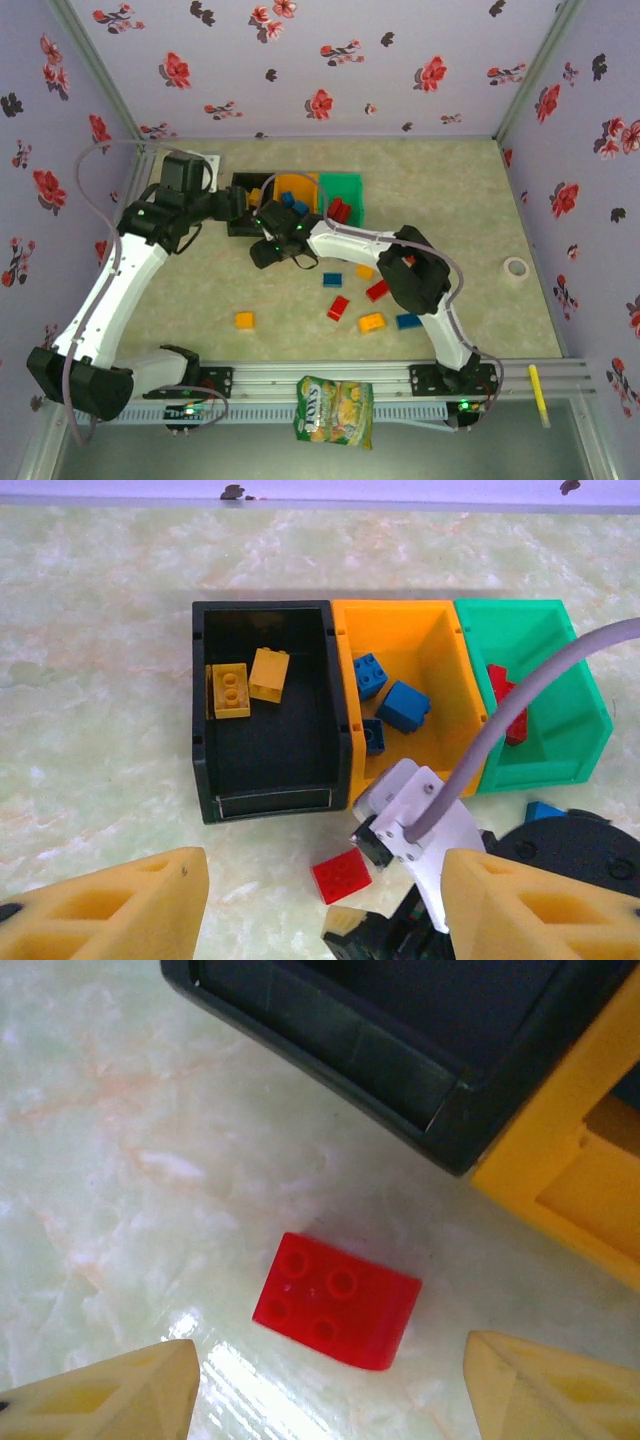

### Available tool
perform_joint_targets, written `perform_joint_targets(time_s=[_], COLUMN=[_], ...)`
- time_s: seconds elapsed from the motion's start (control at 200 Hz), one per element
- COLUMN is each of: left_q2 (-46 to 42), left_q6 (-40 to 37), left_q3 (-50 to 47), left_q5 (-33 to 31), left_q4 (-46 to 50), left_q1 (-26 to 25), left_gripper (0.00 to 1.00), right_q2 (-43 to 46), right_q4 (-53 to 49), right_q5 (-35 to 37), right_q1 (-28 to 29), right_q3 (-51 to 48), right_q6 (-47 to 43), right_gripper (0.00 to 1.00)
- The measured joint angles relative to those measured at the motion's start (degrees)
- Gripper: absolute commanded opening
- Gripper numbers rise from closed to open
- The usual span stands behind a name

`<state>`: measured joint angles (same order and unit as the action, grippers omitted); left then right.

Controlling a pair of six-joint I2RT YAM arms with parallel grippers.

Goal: Sort the legos into containers by color

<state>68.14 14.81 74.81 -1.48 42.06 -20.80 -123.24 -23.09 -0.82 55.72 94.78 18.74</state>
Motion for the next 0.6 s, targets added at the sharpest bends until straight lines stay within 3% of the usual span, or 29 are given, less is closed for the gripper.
perform_joint_targets(time_s=[0.6], left_q2=[-1.44], left_q6=[0.02], left_q3=[-0.48], left_q5=[0.02], left_q4=[0.13], left_q1=[0.24], left_gripper=[0.65], right_q2=[-7.63], right_q4=[-5.46], right_q5=[5.57], right_q1=[1.60], right_q3=[8.24], right_q6=[7.02], right_gripper=[0.69])
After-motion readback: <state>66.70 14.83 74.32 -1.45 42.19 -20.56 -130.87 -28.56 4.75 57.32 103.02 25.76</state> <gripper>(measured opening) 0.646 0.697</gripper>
